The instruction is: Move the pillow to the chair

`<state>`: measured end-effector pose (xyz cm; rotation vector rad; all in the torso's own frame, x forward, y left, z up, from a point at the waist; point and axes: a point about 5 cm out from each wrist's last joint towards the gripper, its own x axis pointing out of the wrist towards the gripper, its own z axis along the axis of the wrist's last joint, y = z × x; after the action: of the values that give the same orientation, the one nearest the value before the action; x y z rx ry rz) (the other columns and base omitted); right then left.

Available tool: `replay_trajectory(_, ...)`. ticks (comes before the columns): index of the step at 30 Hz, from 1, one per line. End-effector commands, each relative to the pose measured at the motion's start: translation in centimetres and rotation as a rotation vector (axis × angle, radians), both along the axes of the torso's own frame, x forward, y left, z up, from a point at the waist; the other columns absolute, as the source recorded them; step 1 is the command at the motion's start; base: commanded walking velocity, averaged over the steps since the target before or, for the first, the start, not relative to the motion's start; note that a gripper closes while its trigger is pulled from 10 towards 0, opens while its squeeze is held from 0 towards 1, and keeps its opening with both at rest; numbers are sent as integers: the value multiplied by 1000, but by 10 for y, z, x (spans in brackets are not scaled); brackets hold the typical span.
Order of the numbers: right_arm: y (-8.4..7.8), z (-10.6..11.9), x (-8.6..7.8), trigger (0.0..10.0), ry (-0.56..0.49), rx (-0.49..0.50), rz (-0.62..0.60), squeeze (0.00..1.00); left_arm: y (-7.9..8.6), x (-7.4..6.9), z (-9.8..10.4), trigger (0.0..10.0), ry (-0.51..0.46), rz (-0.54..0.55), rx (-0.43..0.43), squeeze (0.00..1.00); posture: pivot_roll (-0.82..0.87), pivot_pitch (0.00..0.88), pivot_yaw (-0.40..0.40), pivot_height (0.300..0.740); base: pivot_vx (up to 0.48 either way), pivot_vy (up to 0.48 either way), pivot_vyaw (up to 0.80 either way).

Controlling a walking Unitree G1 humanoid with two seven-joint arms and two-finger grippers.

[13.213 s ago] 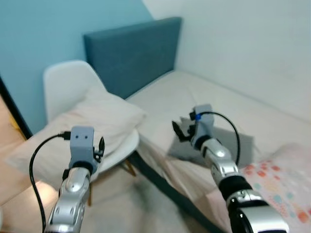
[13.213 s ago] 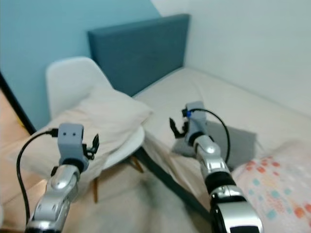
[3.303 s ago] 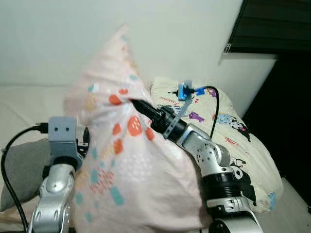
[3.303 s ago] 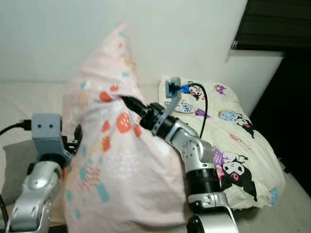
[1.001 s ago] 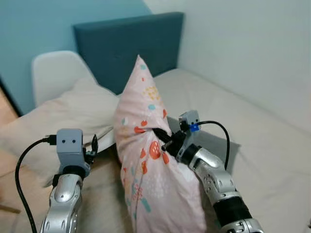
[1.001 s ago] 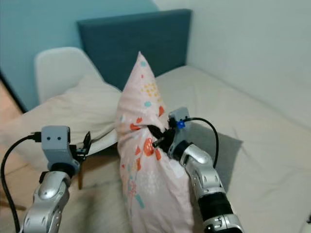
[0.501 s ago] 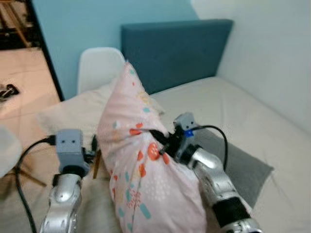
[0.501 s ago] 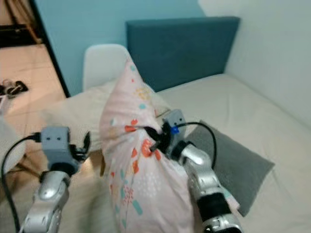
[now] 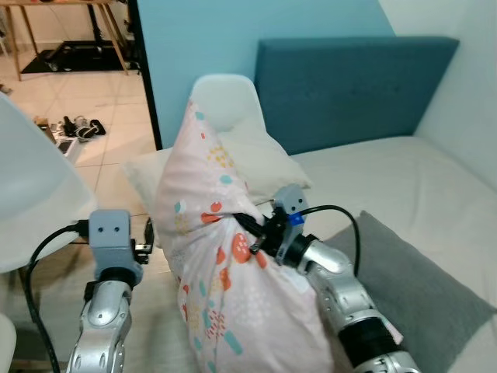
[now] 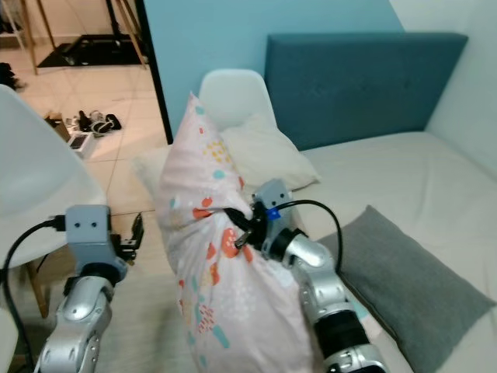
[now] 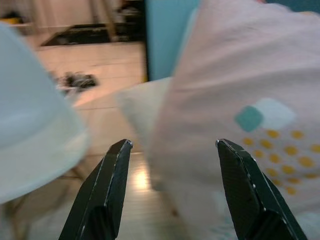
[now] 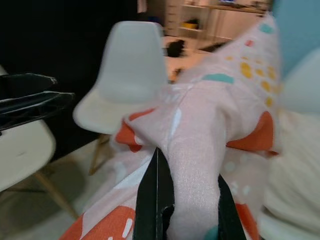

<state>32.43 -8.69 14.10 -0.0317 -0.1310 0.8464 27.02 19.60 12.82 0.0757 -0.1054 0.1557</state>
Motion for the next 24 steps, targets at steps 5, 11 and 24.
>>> replay_trajectory(5,2,16,0,10000,-99,27,16,0,-1,1,-4,10000,33,6,-8,0,-24,0,-81,740,0,0,788)
replay_trajectory(11,2,16,0,10000,-100,26,18,0,-2,1,-3,10000,31,2,2,0,-23,0,-83,740,0,0,788)
replay_trajectory(24,2,18,3,10000,-83,25,38,0,-5,2,2,10000,14,-16,5,0,-21,0,-94,740,0,0,785)
